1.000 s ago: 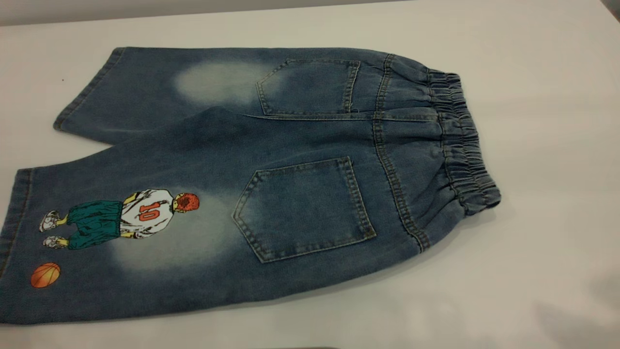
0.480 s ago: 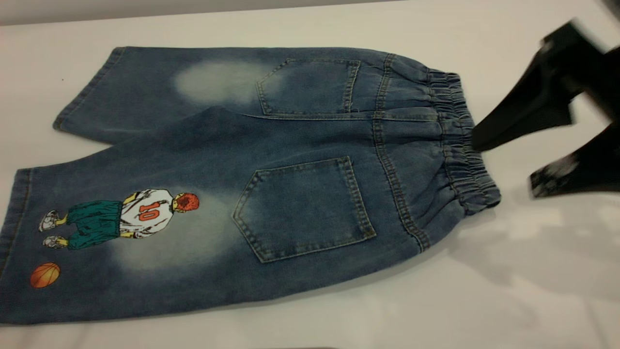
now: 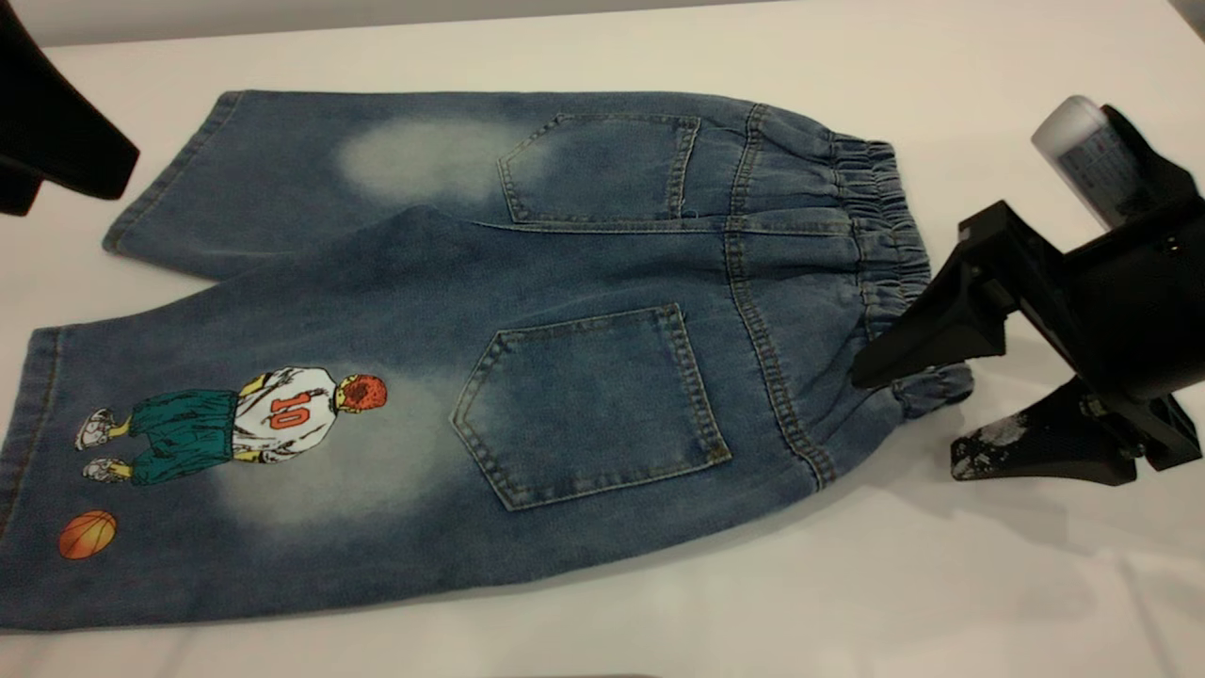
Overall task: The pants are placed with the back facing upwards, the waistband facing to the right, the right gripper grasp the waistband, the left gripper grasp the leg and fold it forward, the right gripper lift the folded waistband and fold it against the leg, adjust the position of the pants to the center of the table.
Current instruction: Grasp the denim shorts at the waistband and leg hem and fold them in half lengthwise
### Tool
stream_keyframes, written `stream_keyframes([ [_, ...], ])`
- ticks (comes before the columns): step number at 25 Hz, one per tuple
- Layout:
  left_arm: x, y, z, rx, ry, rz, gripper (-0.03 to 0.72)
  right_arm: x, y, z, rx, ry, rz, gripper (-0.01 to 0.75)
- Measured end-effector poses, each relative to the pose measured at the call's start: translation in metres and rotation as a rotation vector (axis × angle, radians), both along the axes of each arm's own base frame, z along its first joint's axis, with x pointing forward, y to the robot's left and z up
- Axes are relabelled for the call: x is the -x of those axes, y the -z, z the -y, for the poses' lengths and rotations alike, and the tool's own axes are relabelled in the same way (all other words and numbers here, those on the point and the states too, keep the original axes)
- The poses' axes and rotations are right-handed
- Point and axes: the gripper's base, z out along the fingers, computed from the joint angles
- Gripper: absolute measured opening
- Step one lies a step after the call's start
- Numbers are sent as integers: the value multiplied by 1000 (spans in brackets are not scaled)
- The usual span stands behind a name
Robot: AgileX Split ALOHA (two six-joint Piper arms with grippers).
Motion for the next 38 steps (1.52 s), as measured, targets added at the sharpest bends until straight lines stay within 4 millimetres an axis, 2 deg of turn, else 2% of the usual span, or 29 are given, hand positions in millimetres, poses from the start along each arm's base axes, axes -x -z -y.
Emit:
stream_keyframes([
  [8, 0, -1, 0, 5, 0, 5, 580, -21, 14, 8, 17, 18, 19, 571],
  [14, 0, -1, 0, 5, 1, 5, 580, -24, 20, 18, -5, 45, 15, 571],
  [22, -1, -1, 0, -3, 12, 13, 580, -31, 27, 14, -91, 7, 48, 570],
  [25, -1, -1, 0, -3, 12, 13, 580, -36, 29, 13, -101, 3, 60, 544],
  [28, -1, -1, 0, -3, 12, 13, 580, -36, 31, 14, -87, 3, 57, 454],
  [35, 1, 2, -4, -78, 47, 10, 577, -34, 38, 16, -49, 7, 32, 63],
  [38, 2, 5, -9, -148, 64, -1, 575, -34, 37, 16, -57, 7, 35, 40],
])
